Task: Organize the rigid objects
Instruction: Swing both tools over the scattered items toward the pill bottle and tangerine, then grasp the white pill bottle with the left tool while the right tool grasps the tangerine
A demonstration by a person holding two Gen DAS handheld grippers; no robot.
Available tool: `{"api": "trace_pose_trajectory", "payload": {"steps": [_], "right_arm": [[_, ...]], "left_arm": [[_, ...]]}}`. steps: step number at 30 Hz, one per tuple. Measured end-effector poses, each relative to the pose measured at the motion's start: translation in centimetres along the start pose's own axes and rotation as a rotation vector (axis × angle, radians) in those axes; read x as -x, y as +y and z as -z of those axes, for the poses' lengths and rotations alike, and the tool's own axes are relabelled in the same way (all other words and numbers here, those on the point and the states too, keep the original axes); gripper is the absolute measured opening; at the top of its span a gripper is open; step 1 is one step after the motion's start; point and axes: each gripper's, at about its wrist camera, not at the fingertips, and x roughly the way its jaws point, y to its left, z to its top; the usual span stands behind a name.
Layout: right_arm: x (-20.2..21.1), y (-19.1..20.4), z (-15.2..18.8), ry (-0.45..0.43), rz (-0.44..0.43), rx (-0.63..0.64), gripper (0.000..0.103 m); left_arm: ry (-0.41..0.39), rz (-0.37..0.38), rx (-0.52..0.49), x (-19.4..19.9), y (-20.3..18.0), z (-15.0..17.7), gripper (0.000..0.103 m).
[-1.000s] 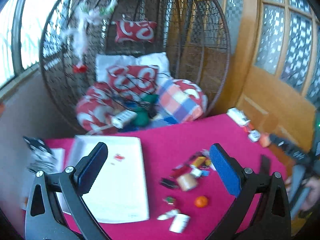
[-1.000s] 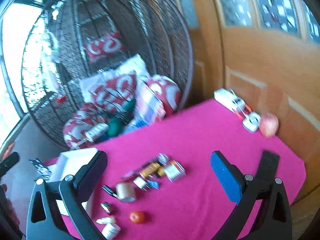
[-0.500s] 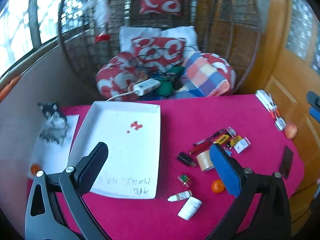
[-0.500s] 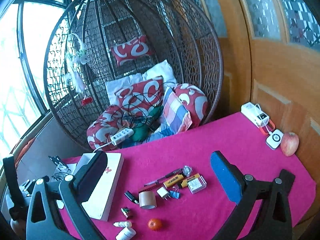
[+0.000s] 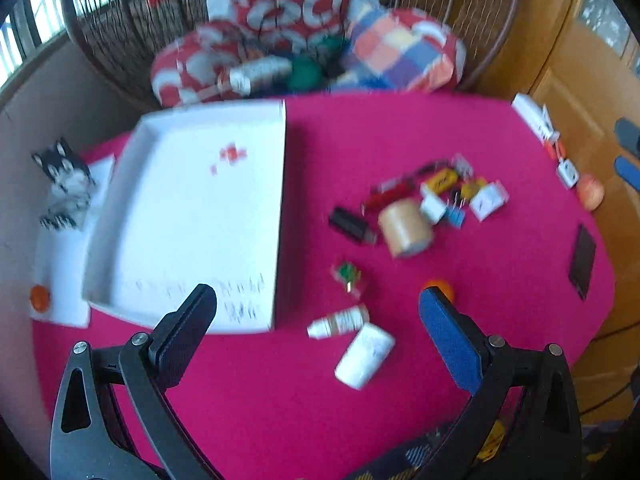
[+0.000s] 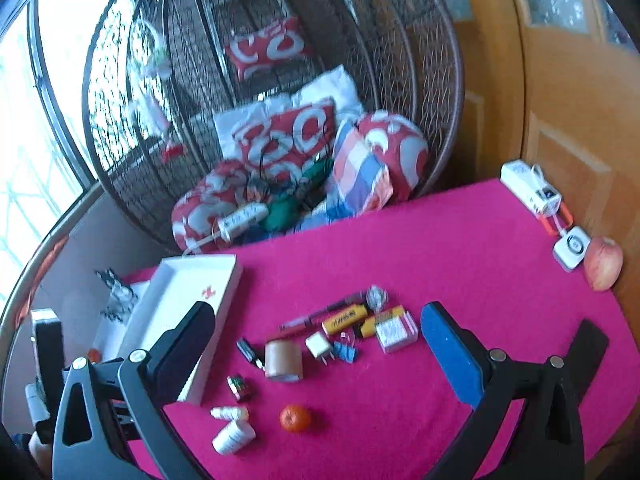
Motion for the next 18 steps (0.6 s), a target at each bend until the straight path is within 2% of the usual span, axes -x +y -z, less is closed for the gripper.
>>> {"api": "trace_pose_trajectory", "payload": {"steps": [3, 8, 13, 16, 18], "right_arm": [[-0.8, -0.3, 0.8, 0.036, -0.005, 0.007, 0.103], [-2.5, -0.7, 2.4, 0.135, -0.029, 0.025, 0.103], [-3.9, -0.7, 4.2, 0.228, -0.029, 0.065, 0.103], [-4.3, -0.7, 4.8, 0.264, -0.036, 0.076, 0.103], [-4.8, -0.9, 5.1, 0.286, -0.046, 0.082, 0.103]], "left_arm": [[0.048, 0.002, 0.019, -1.3, 0.2, 0.9, 0.103], [0.090, 0.003, -0.018, -2.7, -0.5, 2.4, 0.103], [0.156, 0.068, -0.066, -5.1, -1.4, 5.0, 0.102], [0.208, 0.082, -0.096, -6.8, -2.0, 6.4, 0.091], [0.237, 0.081, -0.108, -7.7, -2.4, 6.8, 0.080]]}}
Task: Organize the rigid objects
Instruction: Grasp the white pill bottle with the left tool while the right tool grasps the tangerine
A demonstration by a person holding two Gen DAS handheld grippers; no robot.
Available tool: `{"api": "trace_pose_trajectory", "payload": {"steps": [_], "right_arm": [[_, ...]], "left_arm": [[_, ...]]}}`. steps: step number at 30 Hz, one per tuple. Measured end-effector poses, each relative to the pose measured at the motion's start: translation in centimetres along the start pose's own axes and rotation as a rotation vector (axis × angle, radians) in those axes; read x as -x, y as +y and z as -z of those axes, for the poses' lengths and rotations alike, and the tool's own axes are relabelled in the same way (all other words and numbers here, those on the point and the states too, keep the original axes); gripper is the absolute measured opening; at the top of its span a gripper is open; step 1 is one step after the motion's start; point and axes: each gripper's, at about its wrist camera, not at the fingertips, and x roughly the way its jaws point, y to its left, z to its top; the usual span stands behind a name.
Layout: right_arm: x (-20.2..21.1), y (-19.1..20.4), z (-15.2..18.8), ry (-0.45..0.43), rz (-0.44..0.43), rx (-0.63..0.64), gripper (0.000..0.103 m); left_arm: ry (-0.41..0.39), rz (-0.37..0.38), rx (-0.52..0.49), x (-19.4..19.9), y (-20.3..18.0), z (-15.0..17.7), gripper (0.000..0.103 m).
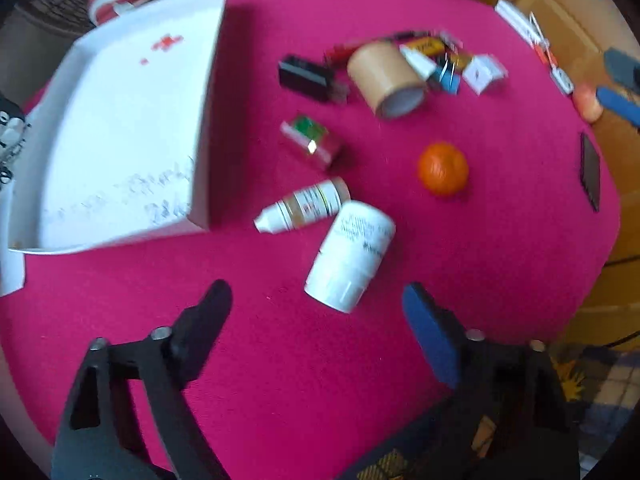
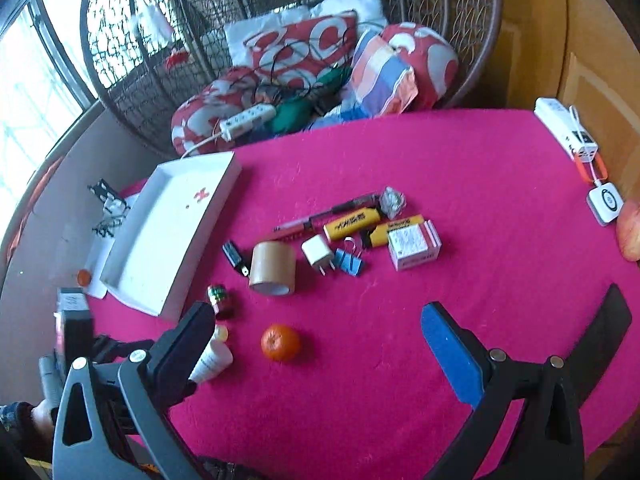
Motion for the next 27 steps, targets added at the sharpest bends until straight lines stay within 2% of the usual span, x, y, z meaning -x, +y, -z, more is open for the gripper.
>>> {"api": "trace_pose_trajectory", "payload": {"steps": [4, 6, 11, 13, 14, 15, 18, 20, 24, 26, 27], "right_arm": [[-2.3, -0.3, 0.5, 0.074, -0.014, 0.032, 0.103], [-3.7, -0.3, 1.1, 0.140, -0.005, 0.073, 0.103], [-6.7, 0.5, 2.9, 0.232, -0.011, 0.159, 0.103], [-7.7, 1.2, 3.5, 0.257, -0.014, 0.209, 0.103], [-8.2, 1.5, 3.6, 0.265, -0.013, 0.232, 0.102], [-8.8, 1.9, 3.8, 0.273, -0.014, 0.261, 0.097], [-10.3, 2.8, 4.0, 0.318, -0.027, 0.311, 0.082], [-11.2, 3.2, 4.0, 0.339, -0.040, 0.334, 0.077], [-13.1, 4.0, 4.5, 0.389, -0.058, 0.372, 0.057], [-13.7, 4.6, 4.7, 0.390, -0.046, 0.402, 0.052], [-13.7, 5.0, 4.7, 0.384, -0.044, 0.424, 0.042]], "left_arm": [[0.021, -0.017, 0.002, -1.7, -0.5, -0.4, 0.079], [0.027, -0.017, 0.010, -2.1, -0.6, -0.9, 0.079], [0.031, -0.054, -0.043, -2.6, -2.1, -2.0, 0.079], [0.037, -0.070, -0.054, -3.0, -2.7, -2.2, 0.075], [0.041, -0.074, -0.052, -3.2, -2.8, -2.2, 0.067], [0.045, -0.077, -0.044, -3.3, -2.8, -2.1, 0.061], [0.053, -0.078, -0.010, -3.5, -2.6, -2.1, 0.054], [0.052, -0.079, -0.002, -3.7, -2.7, -2.0, 0.048], [0.064, -0.070, 0.005, -3.7, -2.6, -2.3, 0.042], [0.071, -0.073, 0.009, -3.7, -2.7, -2.4, 0.040], [0.070, -0.064, 0.016, -3.5, -2.6, -2.5, 0.038]]}}
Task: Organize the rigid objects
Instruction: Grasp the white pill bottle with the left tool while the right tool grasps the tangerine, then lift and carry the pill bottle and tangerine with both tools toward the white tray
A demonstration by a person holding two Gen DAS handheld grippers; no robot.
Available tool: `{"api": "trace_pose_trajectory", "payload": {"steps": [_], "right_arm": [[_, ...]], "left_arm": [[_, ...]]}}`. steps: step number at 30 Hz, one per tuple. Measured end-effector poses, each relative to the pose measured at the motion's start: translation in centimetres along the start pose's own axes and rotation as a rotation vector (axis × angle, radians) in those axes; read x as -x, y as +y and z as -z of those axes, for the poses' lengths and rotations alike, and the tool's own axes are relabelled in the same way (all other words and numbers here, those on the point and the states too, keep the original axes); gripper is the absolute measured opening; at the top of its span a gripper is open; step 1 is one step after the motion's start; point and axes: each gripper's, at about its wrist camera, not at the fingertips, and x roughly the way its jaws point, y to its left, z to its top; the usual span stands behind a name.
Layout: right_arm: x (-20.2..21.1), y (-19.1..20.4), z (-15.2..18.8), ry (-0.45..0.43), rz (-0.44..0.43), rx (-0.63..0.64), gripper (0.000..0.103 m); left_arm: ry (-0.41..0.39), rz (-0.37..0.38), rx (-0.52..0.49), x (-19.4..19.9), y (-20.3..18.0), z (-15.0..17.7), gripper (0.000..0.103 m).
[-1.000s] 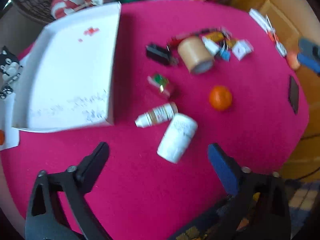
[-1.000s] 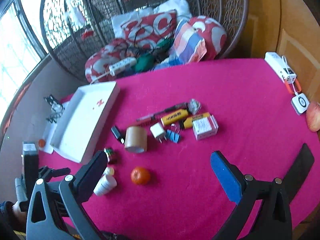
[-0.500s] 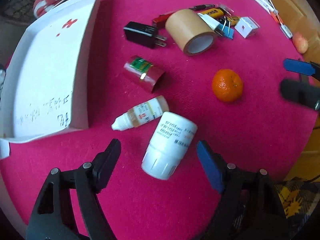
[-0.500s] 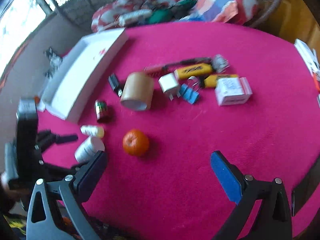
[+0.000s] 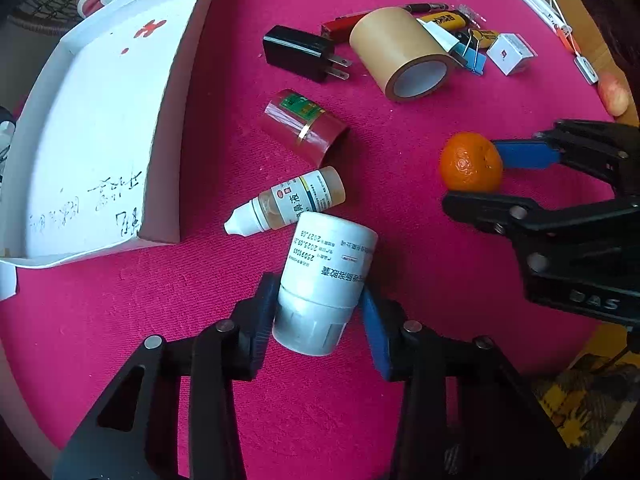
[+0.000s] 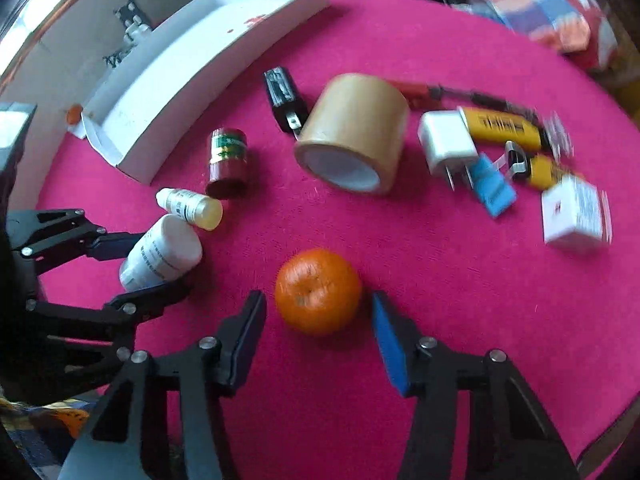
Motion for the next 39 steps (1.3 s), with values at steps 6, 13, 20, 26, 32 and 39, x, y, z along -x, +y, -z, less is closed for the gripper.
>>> {"api": "trace_pose_trajectory", "payload": {"steps": [6, 13, 20, 26, 32, 39], "right_arm": [[0.3, 0.6, 0.2, 0.006, -0.010, 0.049, 0.040], [6.2, -3.0, 1.1, -0.166, -0.121, -0.035, 0.040], [17.1, -6.6, 0.0, -0.494, -0.074, -0.194, 0.040], [29.8, -5.6, 0.7, -0.894, 0.011, -0.296, 0.040], [39.5, -1.2, 2.0, -1.221, 0.047, -0.274, 0.040], [39.3, 1.9, 1.0, -1.223, -0.003, -0.285, 0.040]], "left_arm": [[-0.023, 0.037, 0.047, 1.7, 3.0, 1.6, 0.037], [-0.188, 0.036, 0.138, 8.4, 4.5, 2.0, 0.037], [-0.511, -0.047, 0.263, 20.3, 8.6, 1.4, 0.037], [-0.840, -0.134, 0.318, 32.9, 14.0, 1.3, 0.037], [-1.083, -0.173, 0.388, 42.4, 19.9, 3.3, 0.037], [-1.054, -0.120, 0.440, 42.8, 24.2, 4.1, 0.037]]}}
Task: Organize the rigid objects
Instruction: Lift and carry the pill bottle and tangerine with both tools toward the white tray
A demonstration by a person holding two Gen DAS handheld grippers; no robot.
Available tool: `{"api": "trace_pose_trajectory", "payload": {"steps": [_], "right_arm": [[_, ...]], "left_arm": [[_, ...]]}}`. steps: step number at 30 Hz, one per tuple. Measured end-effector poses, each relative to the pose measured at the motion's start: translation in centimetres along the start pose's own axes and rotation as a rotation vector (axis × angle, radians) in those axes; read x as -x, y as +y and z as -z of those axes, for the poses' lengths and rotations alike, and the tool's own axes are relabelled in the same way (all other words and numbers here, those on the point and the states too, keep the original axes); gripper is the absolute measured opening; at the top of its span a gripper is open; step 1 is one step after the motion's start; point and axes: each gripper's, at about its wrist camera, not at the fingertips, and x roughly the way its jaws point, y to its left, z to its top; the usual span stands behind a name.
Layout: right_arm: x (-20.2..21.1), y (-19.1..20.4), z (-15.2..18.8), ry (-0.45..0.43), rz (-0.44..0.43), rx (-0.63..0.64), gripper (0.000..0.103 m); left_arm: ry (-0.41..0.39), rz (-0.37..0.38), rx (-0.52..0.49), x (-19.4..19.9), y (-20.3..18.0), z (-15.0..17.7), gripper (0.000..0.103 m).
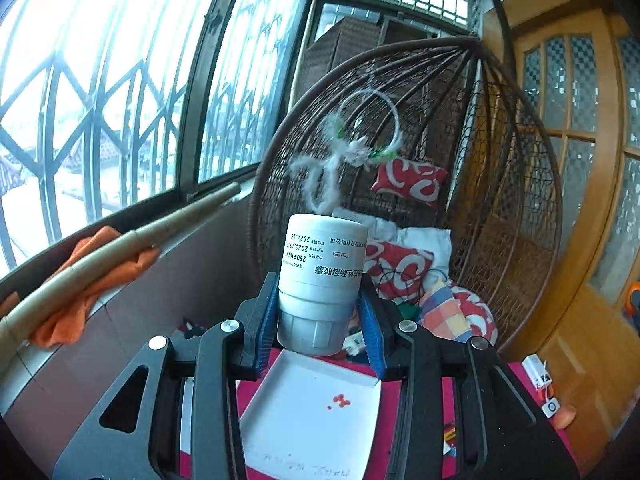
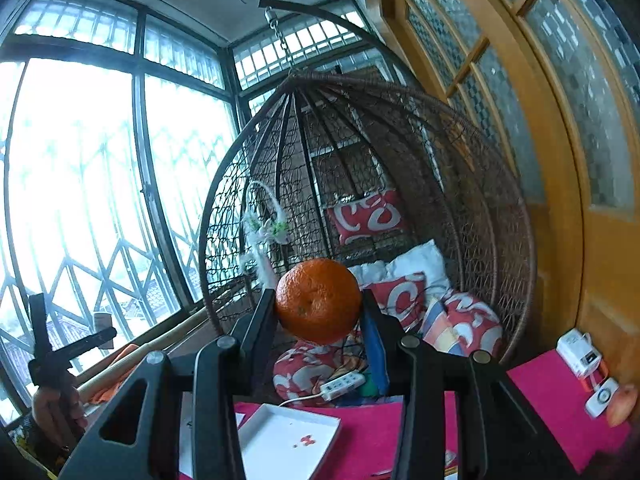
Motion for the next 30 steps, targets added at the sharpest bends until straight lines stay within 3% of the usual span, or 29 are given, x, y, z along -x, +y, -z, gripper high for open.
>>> {"api": "trace_pose_trajectory", "payload": {"steps": [15, 30], "right_arm": [[-3.0, 3.8, 1.3, 0.060, -0.014, -0.031, 0.040], [-9.0, 8.3, 5.7, 0.177, -0.080, -0.061, 0.040]], "left_arm": [[0.022, 0.038, -0.009, 0.1, 2.8, 0.0, 0.037], [0.087, 0.061, -0.071, -2.3, 5.2, 0.1, 0.037]]}}
